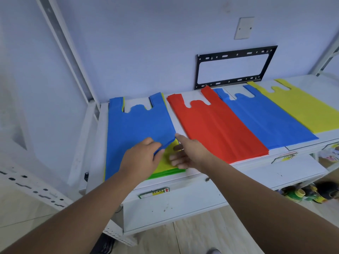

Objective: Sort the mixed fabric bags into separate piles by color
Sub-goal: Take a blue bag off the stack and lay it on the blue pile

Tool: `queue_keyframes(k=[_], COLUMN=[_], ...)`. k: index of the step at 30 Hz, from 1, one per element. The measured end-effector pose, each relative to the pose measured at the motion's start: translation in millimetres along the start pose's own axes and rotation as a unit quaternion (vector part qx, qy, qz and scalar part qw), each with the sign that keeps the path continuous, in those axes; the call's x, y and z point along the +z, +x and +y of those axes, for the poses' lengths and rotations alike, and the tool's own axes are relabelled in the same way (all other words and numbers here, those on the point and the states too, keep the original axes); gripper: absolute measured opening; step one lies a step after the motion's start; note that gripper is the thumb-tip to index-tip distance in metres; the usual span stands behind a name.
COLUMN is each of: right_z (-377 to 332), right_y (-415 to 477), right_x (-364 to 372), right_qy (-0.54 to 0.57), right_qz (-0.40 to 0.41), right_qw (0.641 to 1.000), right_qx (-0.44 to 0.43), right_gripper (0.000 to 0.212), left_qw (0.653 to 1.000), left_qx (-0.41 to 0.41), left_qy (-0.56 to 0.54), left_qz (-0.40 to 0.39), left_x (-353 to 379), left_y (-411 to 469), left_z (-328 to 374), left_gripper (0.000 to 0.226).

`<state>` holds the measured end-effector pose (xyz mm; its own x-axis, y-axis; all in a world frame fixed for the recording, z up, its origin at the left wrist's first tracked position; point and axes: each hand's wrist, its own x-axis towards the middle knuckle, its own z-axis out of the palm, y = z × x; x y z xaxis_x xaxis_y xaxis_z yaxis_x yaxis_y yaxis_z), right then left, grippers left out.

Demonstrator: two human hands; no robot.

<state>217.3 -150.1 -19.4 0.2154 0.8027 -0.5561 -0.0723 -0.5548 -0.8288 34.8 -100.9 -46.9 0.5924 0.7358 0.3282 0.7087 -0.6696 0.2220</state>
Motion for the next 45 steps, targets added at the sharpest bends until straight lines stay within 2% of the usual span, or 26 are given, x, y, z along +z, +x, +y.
queue_keyframes(k=[2, 4, 6, 8, 12, 14, 16, 18, 19, 20, 21, 23, 24, 25, 26, 27, 29, 31, 33, 34, 35, 36, 38, 45], right_z=[-5.1, -6.2, -7.6, -10.6, -20.3, -25.0, -24.4, -21.4, -19.1, -16.6, -14.4, -9.0, -5.8, -2.8, 0.0, 1.7, 4.7, 6.3, 5.8, 3.6, -1.7, -9.2, -30.7, -135.3], right_y=[3.3, 8.0, 10.8, 10.1, 17.1, 18.4, 19.4, 20.1, 20.8, 21.4, 20.1, 18.6, 19.1, 19.7, 21.6, 22.4, 24.3, 26.1, 27.5, 29.3, 28.7, 28.1, 25.6, 15.1], right_x=[6.0, 7.0, 8.2, 11.7, 17.3, 14.7, 9.5, 3.7, 0.5, -3.3, -6.5, -13.5, -17.0, -19.6, -22.3, -23.5, -23.5, -21.0, -18.1, -18.3, -19.7, -23.3, -37.4, -162.3], right_qy=[0.031, 0.067, 0.096, 0.073, 0.160, 0.176, 0.165, 0.135, 0.115, 0.097, 0.081, 0.044, 0.031, 0.026, 0.025, 0.025, 0.018, 0.007, -0.043, -0.093, -0.153, -0.206, -0.242, -0.075], right_qz=[-0.074, -0.105, -0.094, -0.063, -0.045, -0.050, -0.058, -0.064, -0.067, -0.069, -0.071, -0.070, -0.062, -0.050, -0.041, -0.036, -0.029, -0.014, 0.023, 0.043, 0.062, 0.077, 0.093, 0.086], right_qw=[0.994, 0.987, 0.986, 0.992, 0.984, 0.980, 0.981, 0.984, 0.987, 0.989, 0.990, 0.993, 0.994, 0.995, 0.996, 0.996, 0.997, 0.998, 0.998, 0.995, 0.986, 0.974, 0.960, 0.984], right_qx=[0.073, 0.103, 0.097, 0.079, 0.068, 0.077, 0.087, 0.093, 0.093, 0.093, 0.092, 0.089, 0.087, 0.084, 0.079, 0.073, 0.068, 0.065, 0.039, 0.013, -0.021, -0.054, -0.105, -0.140], right_gripper=[0.063, 0.061, 0.043, 0.021, 0.016, 0.021, 0.021, 0.022, 0.023, 0.023, 0.024, 0.024, 0.022, 0.023, 0.026, 0.028, 0.029, 0.031, 0.032, 0.032, 0.032, 0.031, 0.030, 0.014], left_qw=[1.000, 0.999, 0.999, 0.997, 0.991, 0.992, 0.993, 0.971, 0.935, 0.870, 0.777, 0.587, 0.519, 0.481, 0.472, 0.491, 0.571, 0.647, 0.746, 0.786, 0.810, 0.822, 0.837, 0.848], left_qx=[0.022, 0.023, 0.010, 0.025, 0.089, 0.050, -0.026, -0.127, -0.199, -0.281, -0.357, -0.460, -0.489, -0.511, -0.524, -0.532, -0.529, -0.526, -0.503, -0.485, -0.470, -0.457, -0.436, -0.367], left_qy=[-0.004, -0.013, -0.042, -0.069, -0.096, -0.115, -0.119, -0.202, -0.288, -0.398, -0.511, -0.660, -0.697, -0.711, -0.708, -0.690, -0.623, -0.547, -0.432, -0.380, -0.349, -0.338, -0.331, -0.374], left_qz=[-0.008, -0.020, -0.028, -0.026, 0.010, 0.012, 0.003, 0.029, 0.052, 0.070, 0.086, 0.092, 0.076, 0.048, 0.011, -0.026, -0.077, -0.071, -0.064, -0.057, -0.042, -0.027, 0.001, 0.082], left_x=[0.1, -1.6, -4.8, -5.0, 6.2, 9.1, 6.1, -3.7, -10.3, -17.5, -23.7, -32.4, -36.9, -38.4, -41.4, -40.1, -35.6, -24.1, -14.6, -13.5, -13.5, -15.5, -25.2, -67.4], left_y=[-7.3, -18.9, -31.4, -44.0, -61.7, -65.8, -68.8, -68.2, -65.4, -59.7, -53.2, -43.5, -40.4, -37.9, -35.5, -33.9, -29.6, -24.6, -19.3, -16.1, -11.9, -5.9, 13.0, 137.2], left_z=[7.0, 13.6, 19.5, 26.0, 27.0, 15.8, 2.0, -10.7, -17.0, -23.5, -32.2, -51.8, -59.1, -65.5, -67.7, -68.6, -67.2, -67.2, -67.6, -66.2, -65.0, -62.7, -51.6, 40.0], left_gripper=[0.033, 0.044, 0.047, 0.045, 0.048, 0.056, 0.074, 0.084, 0.083, 0.081, 0.081, 0.087, 0.090, 0.091, 0.087, 0.077, 0.047, 0.022, 0.012, 0.012, 0.013, 0.014, 0.016, 0.021])
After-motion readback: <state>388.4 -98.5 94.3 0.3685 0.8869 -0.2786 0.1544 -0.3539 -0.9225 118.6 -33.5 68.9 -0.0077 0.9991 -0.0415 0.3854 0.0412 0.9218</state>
